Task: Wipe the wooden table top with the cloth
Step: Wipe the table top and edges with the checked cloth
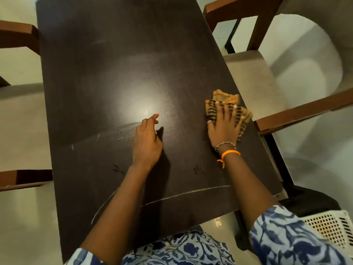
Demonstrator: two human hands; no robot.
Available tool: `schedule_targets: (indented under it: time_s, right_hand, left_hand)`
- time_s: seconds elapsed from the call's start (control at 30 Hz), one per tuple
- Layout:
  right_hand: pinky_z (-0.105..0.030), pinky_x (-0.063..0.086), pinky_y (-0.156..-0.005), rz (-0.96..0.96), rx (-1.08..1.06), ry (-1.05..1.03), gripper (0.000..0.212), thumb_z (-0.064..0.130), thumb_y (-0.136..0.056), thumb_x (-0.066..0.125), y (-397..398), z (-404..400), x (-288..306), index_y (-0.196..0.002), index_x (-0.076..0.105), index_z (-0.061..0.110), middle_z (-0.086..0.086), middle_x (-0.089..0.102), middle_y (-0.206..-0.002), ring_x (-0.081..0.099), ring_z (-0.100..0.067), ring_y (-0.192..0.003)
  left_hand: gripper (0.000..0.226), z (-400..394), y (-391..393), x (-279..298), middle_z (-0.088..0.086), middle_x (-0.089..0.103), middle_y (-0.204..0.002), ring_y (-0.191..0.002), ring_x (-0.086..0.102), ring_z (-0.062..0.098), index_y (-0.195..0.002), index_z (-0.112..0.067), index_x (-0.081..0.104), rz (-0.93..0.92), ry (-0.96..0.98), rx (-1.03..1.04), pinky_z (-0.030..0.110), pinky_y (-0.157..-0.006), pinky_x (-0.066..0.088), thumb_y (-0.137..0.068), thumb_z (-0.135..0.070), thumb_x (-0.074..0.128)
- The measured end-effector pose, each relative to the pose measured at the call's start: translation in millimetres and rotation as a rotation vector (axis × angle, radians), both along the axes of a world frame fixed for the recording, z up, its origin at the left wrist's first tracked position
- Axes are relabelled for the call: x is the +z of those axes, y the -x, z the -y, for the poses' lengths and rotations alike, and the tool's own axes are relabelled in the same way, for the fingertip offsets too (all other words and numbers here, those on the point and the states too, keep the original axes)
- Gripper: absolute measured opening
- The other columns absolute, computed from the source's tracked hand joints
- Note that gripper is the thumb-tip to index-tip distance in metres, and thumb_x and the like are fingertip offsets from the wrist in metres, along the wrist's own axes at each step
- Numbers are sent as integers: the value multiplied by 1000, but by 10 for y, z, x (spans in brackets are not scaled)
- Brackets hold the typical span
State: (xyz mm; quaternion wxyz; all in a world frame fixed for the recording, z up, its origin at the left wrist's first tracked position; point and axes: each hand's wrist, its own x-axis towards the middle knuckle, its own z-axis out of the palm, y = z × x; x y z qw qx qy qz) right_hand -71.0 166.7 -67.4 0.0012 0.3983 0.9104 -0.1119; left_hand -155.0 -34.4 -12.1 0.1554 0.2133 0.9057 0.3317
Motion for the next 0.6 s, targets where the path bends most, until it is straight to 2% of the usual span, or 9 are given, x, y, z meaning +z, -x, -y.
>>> schedule_targets:
  time_s: [0.13, 0.17, 0.27, 0.33, 0.43, 0.6]
  right_hand:
    - [-63, 19, -107, -49, 280, -26, 66, 39, -77, 38, 161, 1062, -2, -141, 37, 23, -6, 42, -146, 32, -36, -137]
    - [-63, 22, -106, -55, 379, -8, 66, 41, -76, 37, 161, 1306, -3, -140, 38, 23, -5, 43, -145, 34, -36, -136]
    - [-58, 16, -111, -50, 645, -16, 67, 45, -76, 39, 47, 1547, -42, -139, 36, 23, -1, 41, -147, 31, -32, -138]
    - [-57, 9, -111, -75, 706, -42, 68, 45, -73, 43, -14, 1323, -45, -138, 39, 25, -1, 45, -144, 34, -30, -136]
    - [-55, 11, -112, -68, 540, -44, 68, 46, -72, 42, -35, 801, -13, -136, 43, 24, -4, 46, -142, 29, -33, -138]
    - [-56, 7, -113, -1, 144, -15, 70, 44, -73, 45, -84, 166, 56, -139, 38, 19, -11, 23, -154, 11, -35, -144]
  left_hand:
    - [58, 110, -5, -12, 7, 48, -133, -121, 40, 24, -139, -15, 36, -13, -4, 33, 44, -101, 42, -86, 7, 41]
    - [55, 141, 4, 0, 8, 48, -133, -121, 39, 25, -139, -15, 37, -10, -11, 31, 43, -101, 41, -87, 4, 41]
    - [53, 255, 61, 58, 8, 48, -132, -119, 39, 25, -139, -15, 38, -31, -8, -21, 40, -99, 38, -87, -2, 42]
    - [56, 351, 97, 87, 7, 48, -131, -119, 39, 25, -139, -16, 37, -28, 9, -30, 41, -100, 39, -85, 1, 43]
    - [58, 527, 102, 104, 8, 50, -131, -122, 39, 26, -139, -15, 37, -49, 49, 15, 46, -108, 34, -85, 5, 44]
    - [56, 926, 85, 102, 9, 52, -131, -125, 39, 26, -139, -11, 38, -35, 74, 145, 50, -113, 25, -86, 5, 44]
